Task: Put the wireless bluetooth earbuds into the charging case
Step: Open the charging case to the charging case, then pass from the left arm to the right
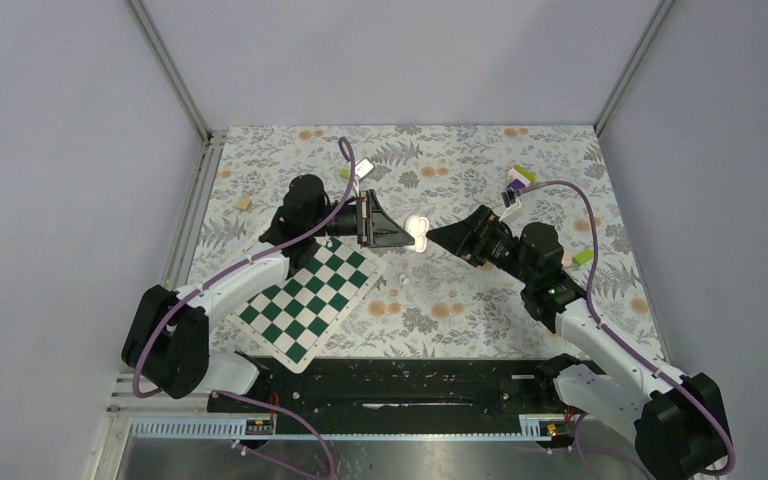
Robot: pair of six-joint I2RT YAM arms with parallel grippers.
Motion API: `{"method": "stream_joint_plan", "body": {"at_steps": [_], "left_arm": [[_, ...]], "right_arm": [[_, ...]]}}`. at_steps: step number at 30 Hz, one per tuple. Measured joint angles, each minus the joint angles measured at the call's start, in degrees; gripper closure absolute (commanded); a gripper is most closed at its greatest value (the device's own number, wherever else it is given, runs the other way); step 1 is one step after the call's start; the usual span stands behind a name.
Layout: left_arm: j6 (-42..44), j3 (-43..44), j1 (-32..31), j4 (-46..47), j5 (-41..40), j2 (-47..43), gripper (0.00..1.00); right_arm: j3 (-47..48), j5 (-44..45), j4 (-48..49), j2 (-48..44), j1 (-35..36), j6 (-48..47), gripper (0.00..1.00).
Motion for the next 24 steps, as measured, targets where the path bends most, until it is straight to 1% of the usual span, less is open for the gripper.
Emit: {"method": "stream_joint_plan", "body": {"at_steps": [10, 13, 16, 19, 22, 23, 24], "left_arm": [[0.0, 0.1, 0.0, 0.7, 0.1, -0.6, 1.00], [0.0, 0.4, -0.1, 0.6, 0.5, -0.6, 1.00], [-0.2, 2.1, 0.0, 0.3, 3.0, -0.3, 1.00], [-0.6, 5.1, 0.0, 0.7, 5.8, 0.8, 1.00], [-2.7, 6.5, 0.0, 2.2, 8.1, 1.7, 1.00], [-4.2, 6.7, 0.0, 3.5, 9.0, 2.1, 1.00], [-5.7, 6.8, 0.0, 5.0, 9.7, 2.6, 1.00]], "right_arm": [[-0.2, -1.5, -2.1, -2.2, -0.9, -0.2, 0.09], [-0.4, -4.4, 0.0, -3.1, -2.0, 1.2, 0.15], [-0.8, -7.9, 3.2, -3.3, -3.9, 2.9, 0.18], [-0.7, -10.6, 3.1, -3.5, -4.5, 3.1, 0.15], [-0.7, -11.9, -0.8, -5.0, -4.6, 1.2, 0.06], [-0.7, -11.9, -2.1, -5.9, -4.6, 0.9, 0.06], [-0.7, -12.0, -2.8, -6.7, -4.7, 0.6, 0.10]]}}
